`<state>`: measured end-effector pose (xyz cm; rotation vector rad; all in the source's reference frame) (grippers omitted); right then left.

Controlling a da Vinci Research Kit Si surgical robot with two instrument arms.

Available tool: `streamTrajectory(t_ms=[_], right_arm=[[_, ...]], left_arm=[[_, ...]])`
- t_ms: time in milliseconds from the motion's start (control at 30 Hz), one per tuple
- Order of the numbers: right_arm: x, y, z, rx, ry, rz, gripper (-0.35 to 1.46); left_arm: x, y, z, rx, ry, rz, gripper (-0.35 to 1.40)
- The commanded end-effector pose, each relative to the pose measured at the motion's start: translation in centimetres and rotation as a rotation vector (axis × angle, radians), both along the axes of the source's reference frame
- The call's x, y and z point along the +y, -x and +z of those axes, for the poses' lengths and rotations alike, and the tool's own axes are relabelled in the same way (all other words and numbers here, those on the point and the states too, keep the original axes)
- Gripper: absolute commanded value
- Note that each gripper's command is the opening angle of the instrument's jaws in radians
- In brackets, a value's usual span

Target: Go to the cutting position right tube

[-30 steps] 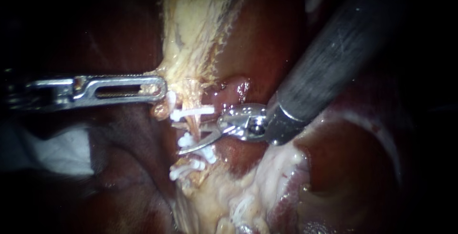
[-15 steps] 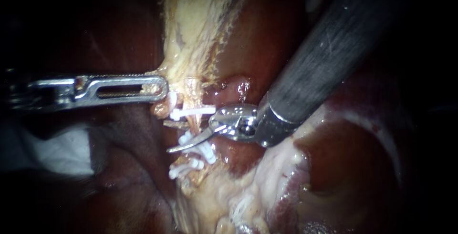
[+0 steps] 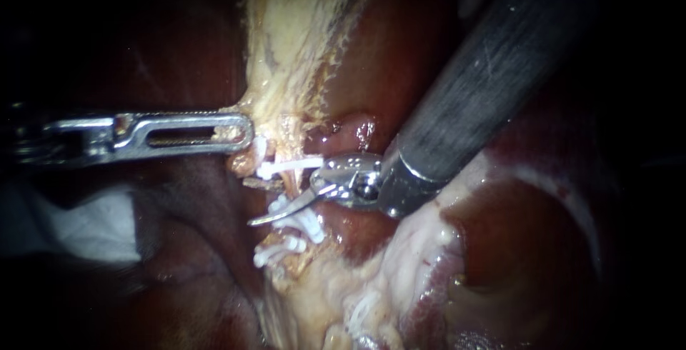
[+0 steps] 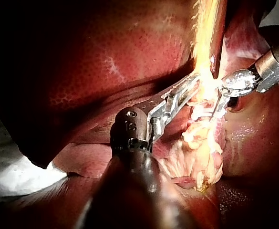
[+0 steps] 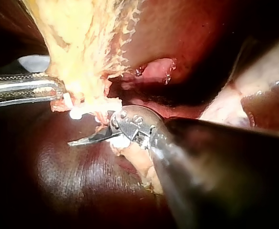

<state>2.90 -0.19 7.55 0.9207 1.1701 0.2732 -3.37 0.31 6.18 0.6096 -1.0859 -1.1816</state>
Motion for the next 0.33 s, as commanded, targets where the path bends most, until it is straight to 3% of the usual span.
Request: streamTrajectory(t_ms=[33,333], right_arm=[[0.0,0.0,0.0,0.0,0.0,0.0,0.87],[-0.01,0.01,0.0,-0.002,-0.004,-0.001,0.87]], left_arm=[[0.0,0.0,0.0,0.0,0.0,0.0,-0.35],[0.0,0.01,0.0,0.0,0.0,0.0,-0.35]])
